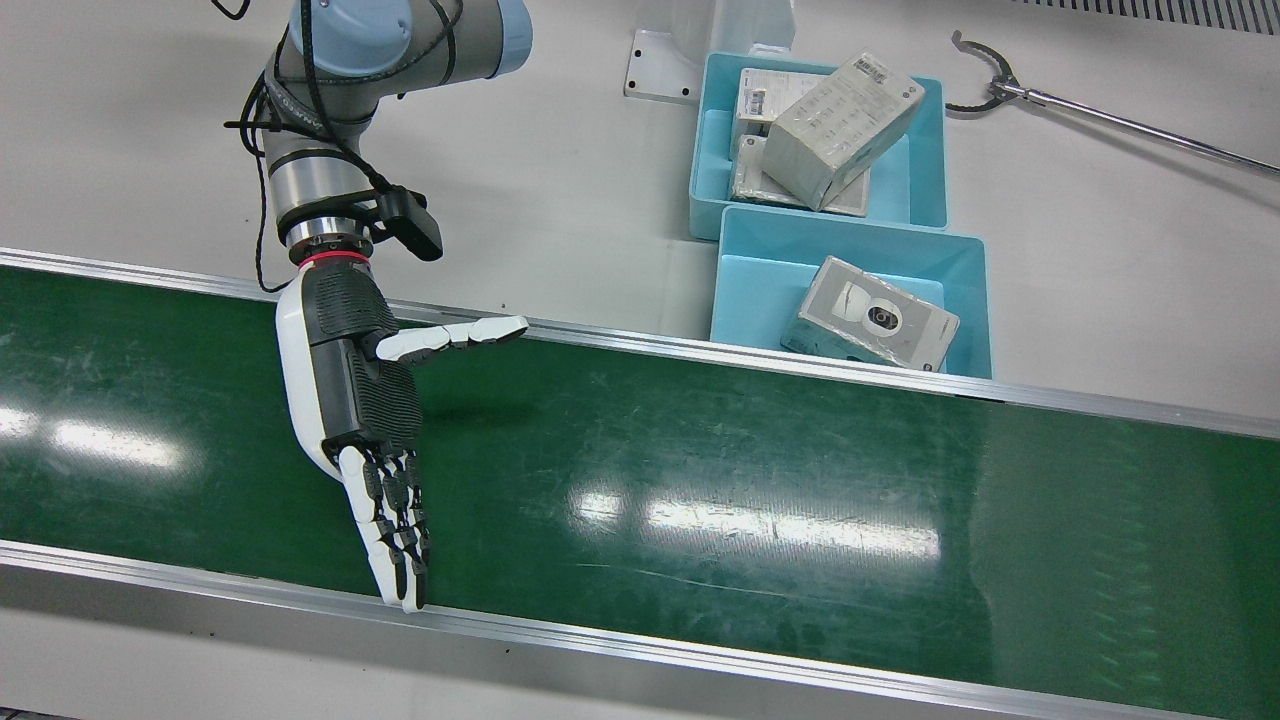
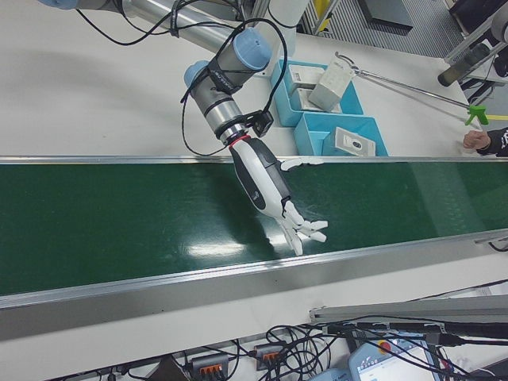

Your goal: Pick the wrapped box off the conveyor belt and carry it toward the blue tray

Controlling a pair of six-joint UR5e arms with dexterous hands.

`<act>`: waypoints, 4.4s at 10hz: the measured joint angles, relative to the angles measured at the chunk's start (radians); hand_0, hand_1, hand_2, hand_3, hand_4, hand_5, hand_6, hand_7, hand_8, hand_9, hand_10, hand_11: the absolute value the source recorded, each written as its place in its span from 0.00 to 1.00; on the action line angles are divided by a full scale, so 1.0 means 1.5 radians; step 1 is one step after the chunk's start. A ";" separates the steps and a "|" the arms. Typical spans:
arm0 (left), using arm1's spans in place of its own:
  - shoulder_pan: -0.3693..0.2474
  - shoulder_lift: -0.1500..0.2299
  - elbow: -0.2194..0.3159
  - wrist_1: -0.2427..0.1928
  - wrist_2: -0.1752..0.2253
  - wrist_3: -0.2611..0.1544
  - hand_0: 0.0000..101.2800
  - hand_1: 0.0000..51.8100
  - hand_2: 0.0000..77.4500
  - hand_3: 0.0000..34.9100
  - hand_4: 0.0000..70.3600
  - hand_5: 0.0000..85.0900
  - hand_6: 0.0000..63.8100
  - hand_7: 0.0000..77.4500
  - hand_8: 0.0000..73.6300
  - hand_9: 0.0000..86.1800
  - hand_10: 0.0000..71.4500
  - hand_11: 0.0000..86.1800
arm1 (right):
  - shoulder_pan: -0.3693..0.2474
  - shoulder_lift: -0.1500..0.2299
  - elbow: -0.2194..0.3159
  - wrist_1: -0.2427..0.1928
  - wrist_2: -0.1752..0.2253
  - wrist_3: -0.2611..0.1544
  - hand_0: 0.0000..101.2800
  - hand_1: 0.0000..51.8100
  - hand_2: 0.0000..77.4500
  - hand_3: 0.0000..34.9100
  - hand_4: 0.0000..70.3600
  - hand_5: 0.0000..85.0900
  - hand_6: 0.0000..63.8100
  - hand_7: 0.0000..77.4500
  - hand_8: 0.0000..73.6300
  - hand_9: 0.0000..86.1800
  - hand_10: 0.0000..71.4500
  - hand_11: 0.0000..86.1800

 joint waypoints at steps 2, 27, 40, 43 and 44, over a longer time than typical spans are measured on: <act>0.000 0.000 0.000 0.000 0.000 0.000 0.00 0.00 0.01 0.00 0.00 0.01 0.01 0.01 0.01 0.01 0.00 0.01 | -0.004 0.001 0.000 0.000 -0.001 0.000 0.50 0.35 0.07 0.16 0.00 0.03 0.00 0.00 0.00 0.01 0.00 0.01; 0.000 0.000 0.000 0.000 0.000 0.000 0.00 0.00 0.01 0.00 0.00 0.01 0.01 0.01 0.01 0.01 0.01 0.01 | -0.026 -0.001 -0.012 0.092 -0.001 -0.003 0.48 0.28 0.06 0.01 0.12 0.12 0.03 0.01 0.00 0.02 0.00 0.01; 0.000 0.000 0.000 0.000 0.000 0.000 0.00 0.00 0.01 0.00 0.00 0.01 0.01 0.01 0.01 0.01 0.01 0.01 | -0.021 -0.003 -0.030 0.099 -0.002 -0.003 0.48 0.26 0.04 0.01 0.11 0.11 0.03 0.01 0.00 0.02 0.00 0.01; 0.000 0.000 0.000 0.000 0.000 0.000 0.00 0.00 0.01 0.00 0.00 0.01 0.01 0.01 0.01 0.01 0.01 0.01 | -0.021 -0.002 -0.030 0.099 -0.002 -0.003 0.48 0.26 0.04 0.01 0.11 0.11 0.03 0.01 0.00 0.01 0.00 0.01; 0.000 0.000 0.000 0.000 0.000 0.000 0.00 0.00 0.01 0.00 0.00 0.01 0.00 0.01 0.01 0.01 0.01 0.01 | -0.021 -0.002 -0.030 0.099 -0.002 -0.003 0.48 0.26 0.04 0.01 0.11 0.11 0.03 0.01 0.00 0.01 0.00 0.01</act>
